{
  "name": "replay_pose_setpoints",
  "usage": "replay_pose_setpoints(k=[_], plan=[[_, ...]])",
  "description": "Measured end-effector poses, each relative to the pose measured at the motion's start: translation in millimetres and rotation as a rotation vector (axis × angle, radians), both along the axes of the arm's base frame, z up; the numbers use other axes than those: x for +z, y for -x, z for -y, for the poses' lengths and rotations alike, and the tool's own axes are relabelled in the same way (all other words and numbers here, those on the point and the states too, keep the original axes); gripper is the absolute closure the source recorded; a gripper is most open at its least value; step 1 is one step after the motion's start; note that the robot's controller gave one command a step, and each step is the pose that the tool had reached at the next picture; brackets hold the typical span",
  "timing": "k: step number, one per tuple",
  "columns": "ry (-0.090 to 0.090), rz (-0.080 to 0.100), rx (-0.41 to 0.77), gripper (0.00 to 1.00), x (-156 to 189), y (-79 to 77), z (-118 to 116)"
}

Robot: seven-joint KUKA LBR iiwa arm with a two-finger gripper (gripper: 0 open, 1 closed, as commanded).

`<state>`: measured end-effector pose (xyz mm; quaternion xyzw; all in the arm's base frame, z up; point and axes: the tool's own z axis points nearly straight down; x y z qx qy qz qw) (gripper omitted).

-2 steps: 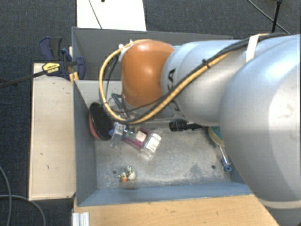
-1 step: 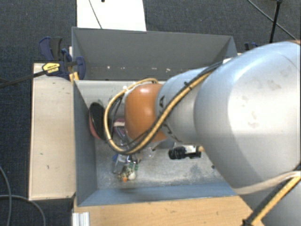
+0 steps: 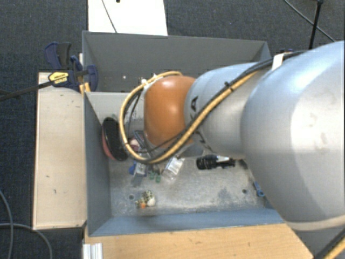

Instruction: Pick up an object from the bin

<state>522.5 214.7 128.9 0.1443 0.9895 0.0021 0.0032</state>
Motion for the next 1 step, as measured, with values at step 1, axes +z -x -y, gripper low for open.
replay_pose_setpoints(k=[1], plan=[[-0.001,0.003,-0.001,1.00,97.9,-9.2,4.7]])
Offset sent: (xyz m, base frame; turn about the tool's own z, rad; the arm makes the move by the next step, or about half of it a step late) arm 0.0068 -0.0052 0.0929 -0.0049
